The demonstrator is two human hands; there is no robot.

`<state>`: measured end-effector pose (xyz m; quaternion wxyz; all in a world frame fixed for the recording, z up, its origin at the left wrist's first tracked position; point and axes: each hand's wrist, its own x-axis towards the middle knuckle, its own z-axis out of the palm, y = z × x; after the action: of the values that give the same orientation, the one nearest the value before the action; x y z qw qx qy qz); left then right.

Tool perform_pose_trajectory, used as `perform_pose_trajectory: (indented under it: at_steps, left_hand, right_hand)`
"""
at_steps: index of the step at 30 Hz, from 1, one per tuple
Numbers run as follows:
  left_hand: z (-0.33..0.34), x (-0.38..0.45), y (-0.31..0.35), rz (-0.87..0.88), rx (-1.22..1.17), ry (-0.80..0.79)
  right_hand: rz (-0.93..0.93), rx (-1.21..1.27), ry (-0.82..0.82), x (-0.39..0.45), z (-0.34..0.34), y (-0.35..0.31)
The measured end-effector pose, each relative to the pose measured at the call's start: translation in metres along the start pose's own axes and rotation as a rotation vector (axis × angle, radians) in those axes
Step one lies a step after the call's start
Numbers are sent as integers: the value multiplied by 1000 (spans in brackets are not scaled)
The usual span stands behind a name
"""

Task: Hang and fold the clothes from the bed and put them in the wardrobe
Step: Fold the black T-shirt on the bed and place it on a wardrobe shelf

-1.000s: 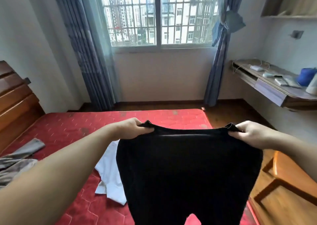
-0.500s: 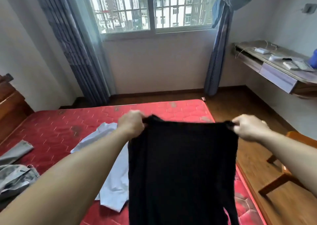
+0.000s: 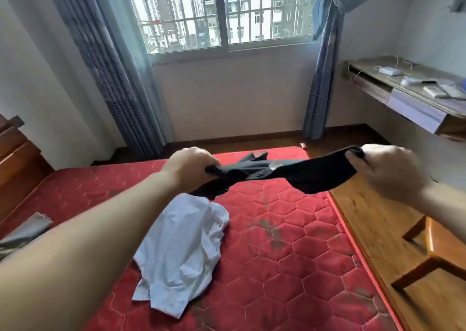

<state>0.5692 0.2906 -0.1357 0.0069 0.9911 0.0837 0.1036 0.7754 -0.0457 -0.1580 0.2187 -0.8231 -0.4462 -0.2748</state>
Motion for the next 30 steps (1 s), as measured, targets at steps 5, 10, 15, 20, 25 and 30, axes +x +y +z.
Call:
perform_pose_trajectory:
  at_steps: [5, 10, 15, 20, 25, 30]
  left_hand:
    - [141, -70, 18, 17, 107, -328]
    - [313, -198, 53, 49, 113, -577]
    - [429, -336, 92, 64, 64, -863]
    - [469, -425, 114, 136, -29, -941]
    - [469, -490, 132, 172, -66, -909]
    - [461, -517, 140, 187, -100, -971]
  right_hand:
    - [-10, -212, -602, -146, 68, 8]
    - [-30, -253, -981, -335, 159, -18]
    - [-32, -189, -1161, -508, 205, -66]
    - [-23, -138, -1294, -607, 193, -98]
    - [22, -154, -1314, -658, 163, -130]
    - [72, -164, -1366, -675, 135, -158]
